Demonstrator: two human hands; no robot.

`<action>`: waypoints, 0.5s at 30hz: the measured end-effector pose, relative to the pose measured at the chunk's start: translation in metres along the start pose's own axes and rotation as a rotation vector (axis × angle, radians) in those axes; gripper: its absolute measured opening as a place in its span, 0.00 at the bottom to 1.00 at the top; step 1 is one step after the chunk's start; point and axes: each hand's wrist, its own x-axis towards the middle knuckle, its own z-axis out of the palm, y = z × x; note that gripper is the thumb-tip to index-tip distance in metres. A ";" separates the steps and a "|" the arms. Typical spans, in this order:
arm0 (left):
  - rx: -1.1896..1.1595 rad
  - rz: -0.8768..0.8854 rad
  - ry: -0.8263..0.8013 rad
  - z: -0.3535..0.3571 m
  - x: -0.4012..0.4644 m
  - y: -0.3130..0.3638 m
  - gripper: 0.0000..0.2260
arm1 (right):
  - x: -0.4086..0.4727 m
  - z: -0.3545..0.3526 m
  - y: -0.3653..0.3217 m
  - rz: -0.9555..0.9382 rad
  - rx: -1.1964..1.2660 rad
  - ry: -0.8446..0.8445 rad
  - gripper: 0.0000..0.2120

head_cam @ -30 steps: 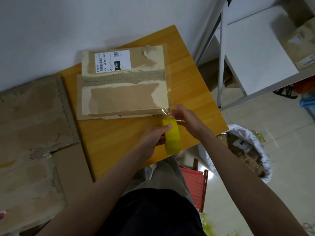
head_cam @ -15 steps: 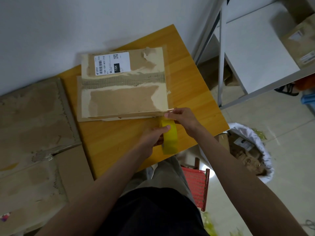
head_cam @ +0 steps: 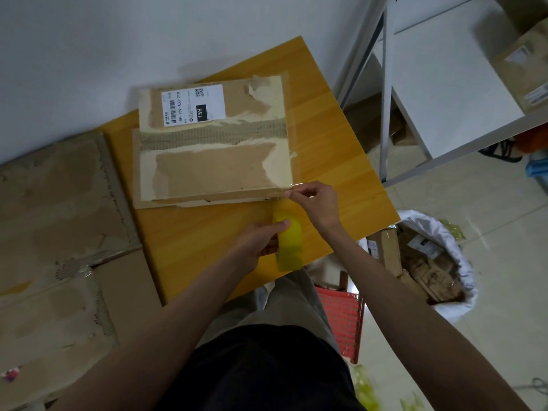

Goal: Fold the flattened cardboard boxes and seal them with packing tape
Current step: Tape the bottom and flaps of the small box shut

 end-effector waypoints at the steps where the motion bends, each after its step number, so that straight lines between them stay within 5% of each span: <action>1: 0.001 0.002 -0.003 -0.001 0.000 0.001 0.21 | 0.000 0.002 0.000 -0.030 -0.035 0.028 0.05; 11: 0.030 0.028 -0.059 -0.010 -0.009 -0.005 0.17 | 0.002 0.001 -0.001 0.186 -0.147 0.067 0.20; 15: 0.033 0.055 -0.094 -0.014 -0.009 -0.013 0.15 | -0.021 -0.016 -0.007 0.430 0.038 -0.143 0.25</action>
